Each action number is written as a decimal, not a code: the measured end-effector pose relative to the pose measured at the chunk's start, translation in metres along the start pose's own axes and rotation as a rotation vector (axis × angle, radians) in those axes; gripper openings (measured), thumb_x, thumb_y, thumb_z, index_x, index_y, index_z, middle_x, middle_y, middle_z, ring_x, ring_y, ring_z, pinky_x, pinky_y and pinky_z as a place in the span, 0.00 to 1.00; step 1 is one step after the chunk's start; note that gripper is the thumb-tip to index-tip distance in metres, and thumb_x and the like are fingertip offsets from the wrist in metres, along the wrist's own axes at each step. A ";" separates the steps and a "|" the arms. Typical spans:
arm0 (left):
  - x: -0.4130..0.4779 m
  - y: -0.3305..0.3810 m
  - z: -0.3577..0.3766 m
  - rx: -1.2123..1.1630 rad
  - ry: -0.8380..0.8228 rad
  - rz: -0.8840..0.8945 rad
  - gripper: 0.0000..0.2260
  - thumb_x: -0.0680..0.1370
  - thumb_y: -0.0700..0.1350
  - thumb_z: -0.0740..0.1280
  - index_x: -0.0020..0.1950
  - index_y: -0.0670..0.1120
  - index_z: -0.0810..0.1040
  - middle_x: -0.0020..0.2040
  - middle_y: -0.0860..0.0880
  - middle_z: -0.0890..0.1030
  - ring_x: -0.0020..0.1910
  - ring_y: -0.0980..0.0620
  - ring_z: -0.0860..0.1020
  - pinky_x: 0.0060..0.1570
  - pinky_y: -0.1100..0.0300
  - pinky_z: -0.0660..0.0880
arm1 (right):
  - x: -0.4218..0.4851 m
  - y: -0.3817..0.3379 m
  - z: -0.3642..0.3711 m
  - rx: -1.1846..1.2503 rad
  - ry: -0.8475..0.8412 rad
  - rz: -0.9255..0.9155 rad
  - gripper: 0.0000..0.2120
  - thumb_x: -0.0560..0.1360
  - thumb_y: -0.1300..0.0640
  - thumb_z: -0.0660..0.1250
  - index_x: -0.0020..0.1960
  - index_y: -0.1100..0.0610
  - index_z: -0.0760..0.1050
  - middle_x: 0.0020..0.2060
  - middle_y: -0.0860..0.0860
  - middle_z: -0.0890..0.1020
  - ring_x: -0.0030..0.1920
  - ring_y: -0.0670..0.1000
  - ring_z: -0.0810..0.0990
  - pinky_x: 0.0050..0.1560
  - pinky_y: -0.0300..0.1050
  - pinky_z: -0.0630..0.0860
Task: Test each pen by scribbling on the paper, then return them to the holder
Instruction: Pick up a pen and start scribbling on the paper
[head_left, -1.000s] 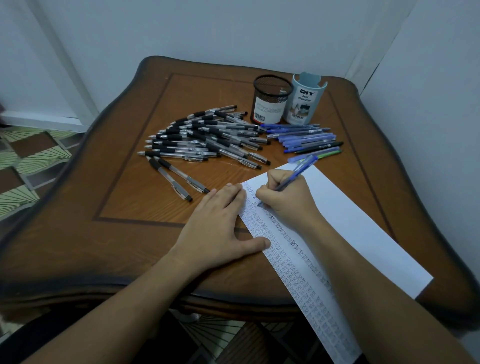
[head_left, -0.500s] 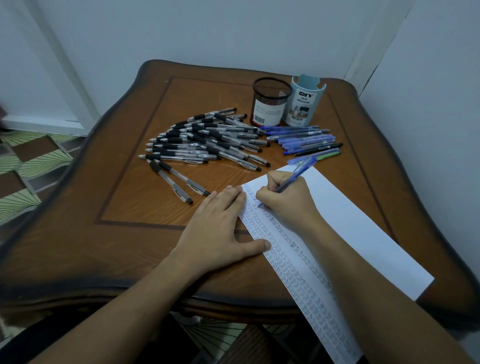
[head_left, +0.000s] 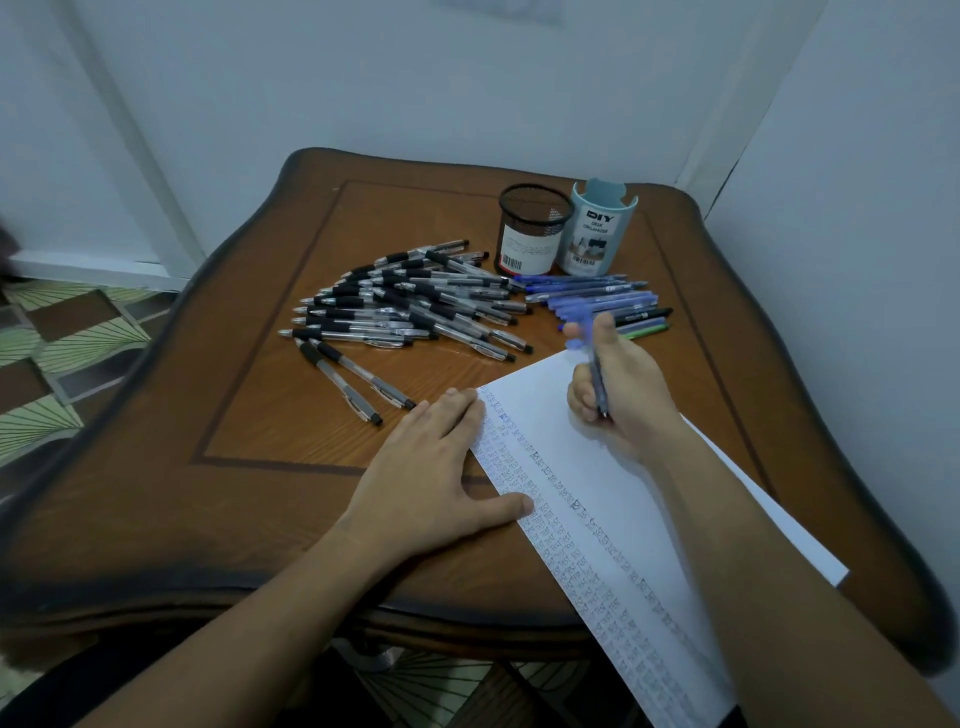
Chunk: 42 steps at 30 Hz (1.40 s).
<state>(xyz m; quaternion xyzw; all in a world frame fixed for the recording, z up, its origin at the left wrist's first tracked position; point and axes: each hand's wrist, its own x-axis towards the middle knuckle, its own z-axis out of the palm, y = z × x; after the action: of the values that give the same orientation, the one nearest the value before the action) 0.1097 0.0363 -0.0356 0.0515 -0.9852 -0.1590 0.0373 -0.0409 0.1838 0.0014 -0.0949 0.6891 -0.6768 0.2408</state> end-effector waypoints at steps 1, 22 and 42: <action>0.000 0.000 0.000 0.002 -0.007 -0.001 0.54 0.63 0.81 0.46 0.81 0.50 0.50 0.81 0.55 0.48 0.78 0.57 0.45 0.71 0.62 0.36 | -0.001 0.000 -0.002 -0.048 -0.003 -0.008 0.16 0.83 0.41 0.53 0.54 0.50 0.73 0.21 0.50 0.70 0.22 0.47 0.65 0.26 0.41 0.61; 0.001 -0.001 -0.001 -0.026 -0.023 -0.003 0.55 0.61 0.82 0.43 0.81 0.51 0.48 0.81 0.56 0.46 0.78 0.59 0.44 0.70 0.64 0.34 | -0.007 -0.012 -0.021 0.211 -0.037 0.056 0.10 0.86 0.57 0.53 0.54 0.57 0.73 0.30 0.53 0.73 0.24 0.47 0.63 0.25 0.38 0.61; 0.000 -0.003 -0.001 -0.065 -0.027 -0.005 0.56 0.59 0.84 0.40 0.80 0.54 0.55 0.80 0.56 0.52 0.79 0.56 0.46 0.75 0.57 0.42 | 0.043 -0.008 -0.063 -1.411 0.199 -0.378 0.11 0.82 0.57 0.62 0.57 0.48 0.80 0.59 0.47 0.78 0.60 0.53 0.72 0.53 0.49 0.59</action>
<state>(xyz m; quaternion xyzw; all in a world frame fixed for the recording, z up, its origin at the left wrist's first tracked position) 0.1098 0.0334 -0.0352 0.0507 -0.9798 -0.1917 0.0252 -0.1084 0.2198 -0.0009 -0.2826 0.9511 -0.1080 -0.0621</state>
